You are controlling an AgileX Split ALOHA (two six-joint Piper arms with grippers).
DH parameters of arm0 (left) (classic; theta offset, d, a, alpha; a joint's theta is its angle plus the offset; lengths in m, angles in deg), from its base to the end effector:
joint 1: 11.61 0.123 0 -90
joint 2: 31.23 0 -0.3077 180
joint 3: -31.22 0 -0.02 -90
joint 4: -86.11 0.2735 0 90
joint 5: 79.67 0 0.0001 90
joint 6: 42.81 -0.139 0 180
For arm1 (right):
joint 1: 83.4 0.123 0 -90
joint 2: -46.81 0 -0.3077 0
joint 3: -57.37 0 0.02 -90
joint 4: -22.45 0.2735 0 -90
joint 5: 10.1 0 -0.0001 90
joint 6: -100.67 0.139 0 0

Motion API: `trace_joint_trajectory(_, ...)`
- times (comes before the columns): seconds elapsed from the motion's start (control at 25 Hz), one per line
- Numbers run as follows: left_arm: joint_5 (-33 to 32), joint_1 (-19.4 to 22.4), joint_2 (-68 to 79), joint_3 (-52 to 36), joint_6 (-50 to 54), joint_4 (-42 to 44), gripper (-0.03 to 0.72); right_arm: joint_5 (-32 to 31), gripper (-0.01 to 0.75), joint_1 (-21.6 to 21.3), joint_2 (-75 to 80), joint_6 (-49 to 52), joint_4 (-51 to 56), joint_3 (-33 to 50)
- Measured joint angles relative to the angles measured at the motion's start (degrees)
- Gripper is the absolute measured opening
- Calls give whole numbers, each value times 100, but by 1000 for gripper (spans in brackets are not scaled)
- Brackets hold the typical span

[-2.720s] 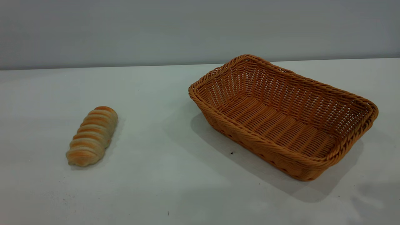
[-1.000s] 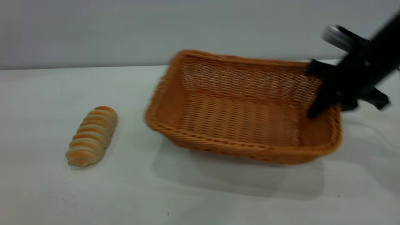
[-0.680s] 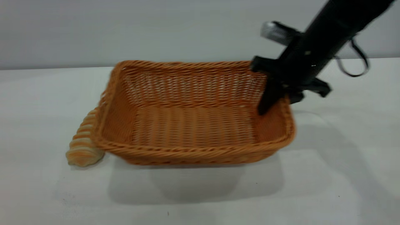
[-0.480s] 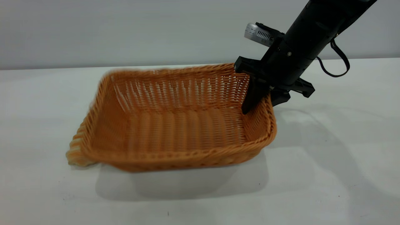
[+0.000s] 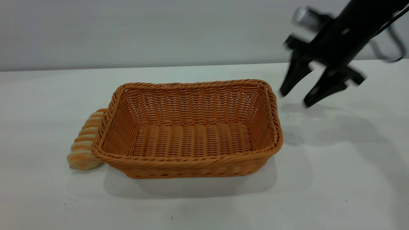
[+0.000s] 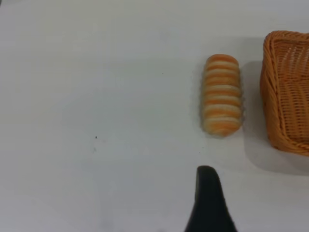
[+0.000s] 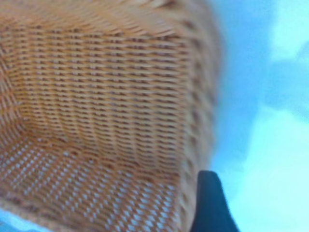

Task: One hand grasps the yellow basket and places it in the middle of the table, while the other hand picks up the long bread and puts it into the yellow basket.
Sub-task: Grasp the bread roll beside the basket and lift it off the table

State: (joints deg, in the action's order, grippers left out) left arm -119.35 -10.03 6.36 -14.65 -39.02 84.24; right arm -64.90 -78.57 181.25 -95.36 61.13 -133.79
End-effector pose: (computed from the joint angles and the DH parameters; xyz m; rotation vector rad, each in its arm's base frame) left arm 0.1420 0.0010 0.2857 -0.1155 2.1463 -0.0594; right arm 0.4656 0.1106 0.0912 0.0381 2.9419 0.8289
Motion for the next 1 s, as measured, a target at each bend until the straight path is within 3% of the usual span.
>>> trace_joint_trajectory(0.24, -7, 0, 155, 0, 394, 0, 559, -580, 542, -419, -833, -442, -800, -28)
trace_joint_trajectory(0.52, 30, 0, 1837, 134, 450, -265, 559, -822, 495, -216, -1824, 229, -2608, 337)
trace_joint_trajectory(0.76, 870, 0, 4146, 659, 352, -626, 559, -621, 494, 220, -2997, 268, -2760, 1295)
trace_joint_trajectory(1.0, 1811, 0, 6113, 1104, -417, -1118, 559, -487, 494, 493, -3816, 296, -2790, 2070)
